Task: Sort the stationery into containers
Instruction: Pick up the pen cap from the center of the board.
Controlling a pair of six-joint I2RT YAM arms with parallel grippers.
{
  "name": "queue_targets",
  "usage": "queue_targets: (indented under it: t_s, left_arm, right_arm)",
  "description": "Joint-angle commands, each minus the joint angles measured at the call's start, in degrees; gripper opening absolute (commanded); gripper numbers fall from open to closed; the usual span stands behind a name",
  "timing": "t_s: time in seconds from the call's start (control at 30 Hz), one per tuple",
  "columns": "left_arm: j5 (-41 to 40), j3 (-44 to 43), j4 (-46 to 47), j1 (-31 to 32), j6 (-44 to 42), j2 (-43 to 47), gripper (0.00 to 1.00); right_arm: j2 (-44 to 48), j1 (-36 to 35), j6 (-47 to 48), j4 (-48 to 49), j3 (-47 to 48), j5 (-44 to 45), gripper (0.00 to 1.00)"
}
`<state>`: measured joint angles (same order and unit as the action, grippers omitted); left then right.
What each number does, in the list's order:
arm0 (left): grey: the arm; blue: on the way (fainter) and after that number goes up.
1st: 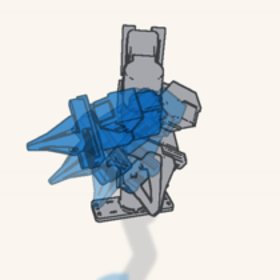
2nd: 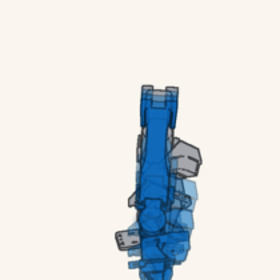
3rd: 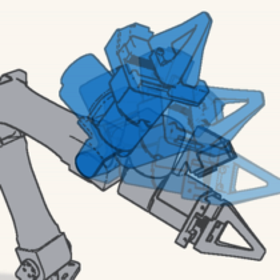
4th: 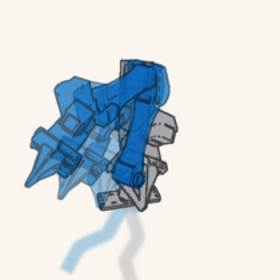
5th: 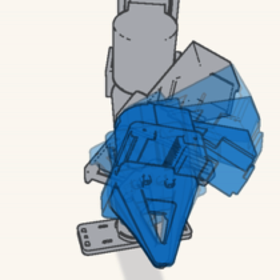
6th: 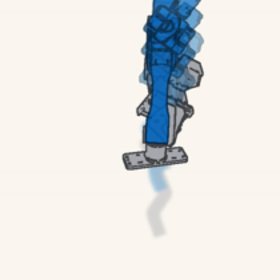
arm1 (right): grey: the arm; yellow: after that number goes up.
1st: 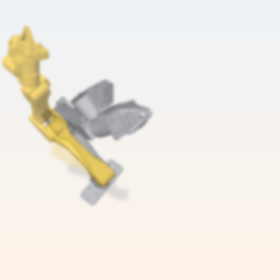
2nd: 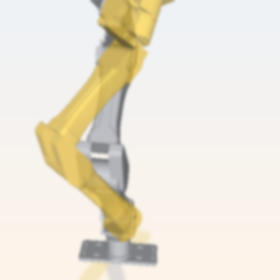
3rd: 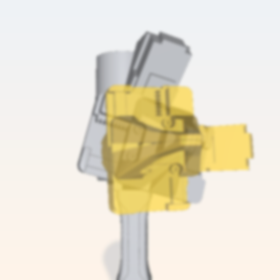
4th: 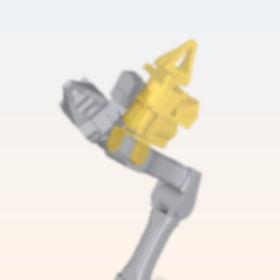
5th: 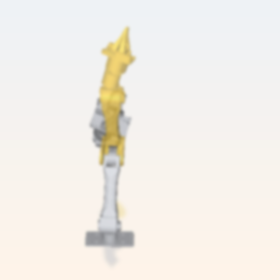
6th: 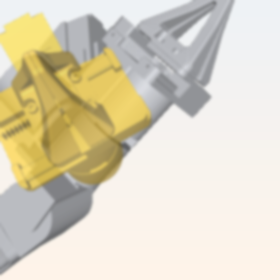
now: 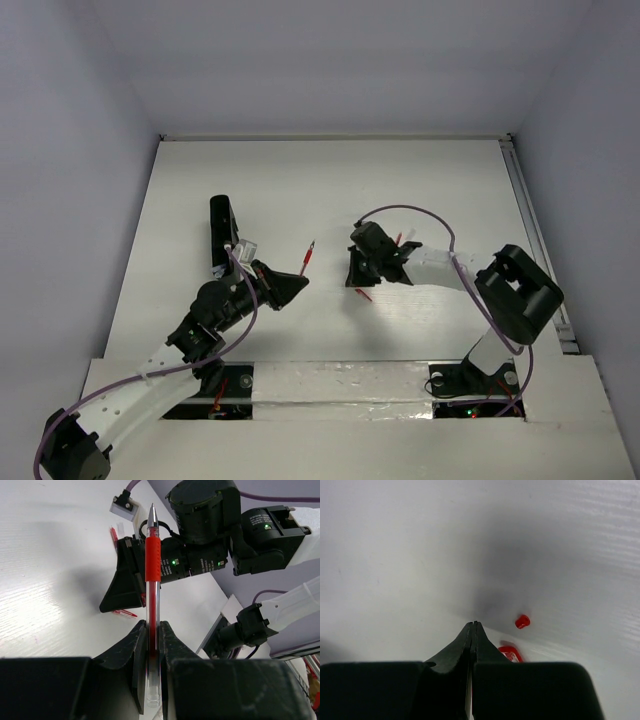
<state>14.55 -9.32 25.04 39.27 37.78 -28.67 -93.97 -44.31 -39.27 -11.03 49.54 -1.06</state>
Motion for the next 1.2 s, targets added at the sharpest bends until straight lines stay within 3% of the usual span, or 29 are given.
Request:
queue_targets:
  t_s: [0.0,0.17,0.27,0.3,0.4,0.7,1.17]
  left_arm:
    - [0.0,0.0,2.3,0.1,-0.6,0.4,0.0]
    - [-0.5,-0.2,1.8,0.1,-0.6,0.4,0.0]
    - [-0.7,-0.4,1.9,0.1,-0.8,-0.1,0.0]
    - [-0.7,-0.6,1.8,0.1,-0.8,-0.3,0.0]
    - [-0.7,-1.0,1.9,0.1,-0.8,-0.8,0.0]
    - [-0.7,-1.5,1.8,0.1,-0.4,-1.2,0.0]
    - [-1.2,-1.2,1.2,0.1,-0.7,-1.3,0.0]
  right_arm:
    - [-0.1,-0.3,0.7,3.0,4.0,2.4,0.0]
    - [3.8,-0.3,5.3,-1.7,5.7,2.3,0.02]
    - [5.3,-0.3,8.9,-6.5,6.4,2.2,0.14]
    - [5.5,-0.3,9.7,-8.9,6.7,2.4,0.24]
    - [5.6,-0.3,13.4,-13.1,7.7,1.6,0.4]
    - [0.1,-0.3,21.9,-20.0,13.1,-1.6,0.41]
    - [-5.7,-0.3,23.2,-20.8,13.9,-1.4,0.38]
